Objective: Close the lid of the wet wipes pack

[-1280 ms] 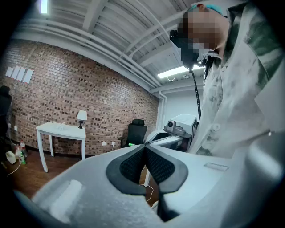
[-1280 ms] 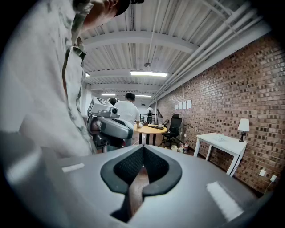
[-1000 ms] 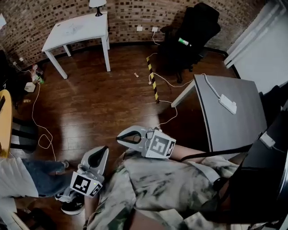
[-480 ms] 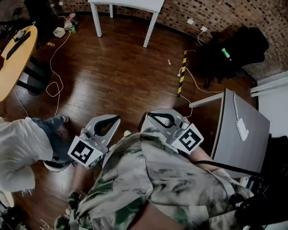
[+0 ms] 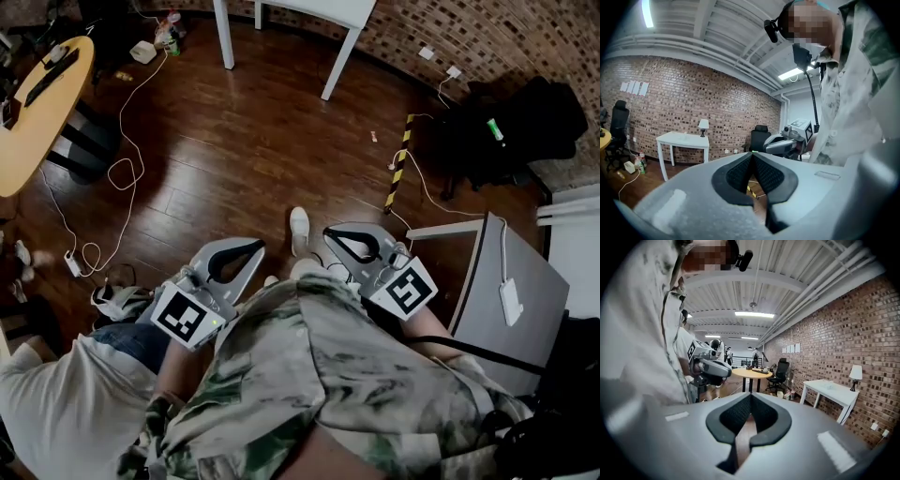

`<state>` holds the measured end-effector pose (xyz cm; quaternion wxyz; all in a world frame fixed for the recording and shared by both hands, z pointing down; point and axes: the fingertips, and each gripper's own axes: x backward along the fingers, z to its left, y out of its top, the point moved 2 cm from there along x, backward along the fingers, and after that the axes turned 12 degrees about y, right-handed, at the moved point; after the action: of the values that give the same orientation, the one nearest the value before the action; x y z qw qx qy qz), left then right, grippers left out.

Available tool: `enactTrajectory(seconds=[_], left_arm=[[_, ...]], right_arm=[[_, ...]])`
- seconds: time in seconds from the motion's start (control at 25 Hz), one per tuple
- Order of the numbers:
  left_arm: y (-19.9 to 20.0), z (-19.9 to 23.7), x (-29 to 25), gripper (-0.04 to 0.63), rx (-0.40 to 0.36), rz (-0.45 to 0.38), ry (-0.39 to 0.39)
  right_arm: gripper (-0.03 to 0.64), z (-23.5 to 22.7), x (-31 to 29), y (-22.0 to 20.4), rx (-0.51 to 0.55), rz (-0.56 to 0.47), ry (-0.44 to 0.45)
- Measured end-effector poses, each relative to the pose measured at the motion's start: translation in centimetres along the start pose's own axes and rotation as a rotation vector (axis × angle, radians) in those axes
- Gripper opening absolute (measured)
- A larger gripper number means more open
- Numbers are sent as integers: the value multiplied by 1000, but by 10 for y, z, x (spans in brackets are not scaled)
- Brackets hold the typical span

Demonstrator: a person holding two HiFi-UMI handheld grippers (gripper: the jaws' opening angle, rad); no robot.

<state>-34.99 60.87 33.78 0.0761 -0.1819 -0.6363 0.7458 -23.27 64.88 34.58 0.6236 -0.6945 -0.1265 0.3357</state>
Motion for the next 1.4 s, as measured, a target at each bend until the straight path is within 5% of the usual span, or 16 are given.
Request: enactTrajectory(seconds=[0.84, 1.4], left_arm=[[72, 118, -245, 2, -35, 91, 54], [80, 191, -328, 2, -20, 50, -12]], right_arm=[[3, -266, 17, -23, -24, -34, 48], [3, -364, -6, -36, -31, -4, -25]])
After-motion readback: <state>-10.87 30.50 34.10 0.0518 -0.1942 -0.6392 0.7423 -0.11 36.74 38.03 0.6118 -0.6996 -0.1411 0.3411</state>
